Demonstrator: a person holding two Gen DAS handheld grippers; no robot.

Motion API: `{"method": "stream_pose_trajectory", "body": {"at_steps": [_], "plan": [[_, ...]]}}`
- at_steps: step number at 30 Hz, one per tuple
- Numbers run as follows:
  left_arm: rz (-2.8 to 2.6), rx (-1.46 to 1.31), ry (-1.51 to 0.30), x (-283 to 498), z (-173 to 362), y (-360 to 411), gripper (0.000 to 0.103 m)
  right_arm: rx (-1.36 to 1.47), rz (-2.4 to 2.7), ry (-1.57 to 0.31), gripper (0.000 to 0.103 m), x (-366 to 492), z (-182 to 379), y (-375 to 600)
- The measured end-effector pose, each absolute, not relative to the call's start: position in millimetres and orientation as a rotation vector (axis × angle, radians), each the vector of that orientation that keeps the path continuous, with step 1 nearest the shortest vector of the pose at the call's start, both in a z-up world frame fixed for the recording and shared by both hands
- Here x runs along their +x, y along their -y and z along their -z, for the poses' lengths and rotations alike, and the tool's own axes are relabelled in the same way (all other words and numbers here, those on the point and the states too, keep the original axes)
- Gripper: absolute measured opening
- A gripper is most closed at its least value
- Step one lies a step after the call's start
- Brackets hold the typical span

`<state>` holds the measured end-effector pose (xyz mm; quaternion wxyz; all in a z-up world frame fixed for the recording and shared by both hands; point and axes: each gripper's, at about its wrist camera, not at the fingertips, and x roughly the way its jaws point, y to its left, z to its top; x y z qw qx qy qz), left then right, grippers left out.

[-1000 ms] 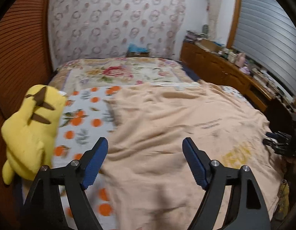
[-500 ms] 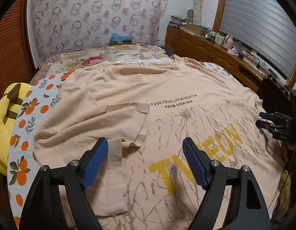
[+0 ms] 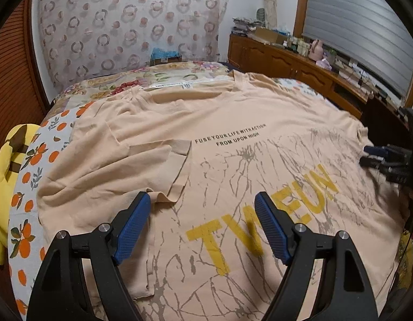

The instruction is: Fold small clothes

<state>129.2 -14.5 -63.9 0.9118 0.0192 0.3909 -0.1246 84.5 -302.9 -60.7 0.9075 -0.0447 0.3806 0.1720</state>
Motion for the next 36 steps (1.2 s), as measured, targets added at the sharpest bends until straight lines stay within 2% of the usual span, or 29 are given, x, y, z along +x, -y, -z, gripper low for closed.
{"method": "stream_pose_trajectory", "body": {"at_steps": [9, 17, 24, 28, 30, 31, 34, 36], "plan": [[0.234, 0.122, -0.881, 137.6, 75.8, 28.2, 0.081, -0.036, -0.237, -0.744, 0.060, 101.7, 47.1, 366.9], [0.237, 0.116, -0.885, 138.0, 75.8, 26.2, 0.082, 0.078, -0.209, -0.816, 0.060, 134.5, 55.6, 419.6], [0.238, 0.118, -0.885, 138.2, 75.6, 26.9, 0.083, 0.089, -0.236, -0.842, 0.056, 151.1, 58.1, 420.4], [0.238, 0.119, -0.886, 138.0, 75.4, 26.3, 0.084, 0.053, -0.212, -0.856, 0.051, 157.0, 60.5, 410.9], [0.238, 0.117, -0.886, 138.3, 75.3, 27.0, 0.084, 0.018, -0.201, -0.844, 0.047, 155.4, 58.2, 407.3], [0.238, 0.118, -0.886, 138.0, 75.4, 26.7, 0.084, -0.006, -0.189, -0.833, 0.042, 151.8, 56.4, 403.6], [0.238, 0.118, -0.886, 138.2, 75.2, 26.2, 0.084, -0.078, -0.159, -0.802, 0.009, 146.3, 52.8, 395.9], [0.239, 0.117, -0.887, 138.4, 75.2, 26.8, 0.084, -0.091, -0.173, -0.783, 0.007, 143.8, 49.6, 392.8]]}}
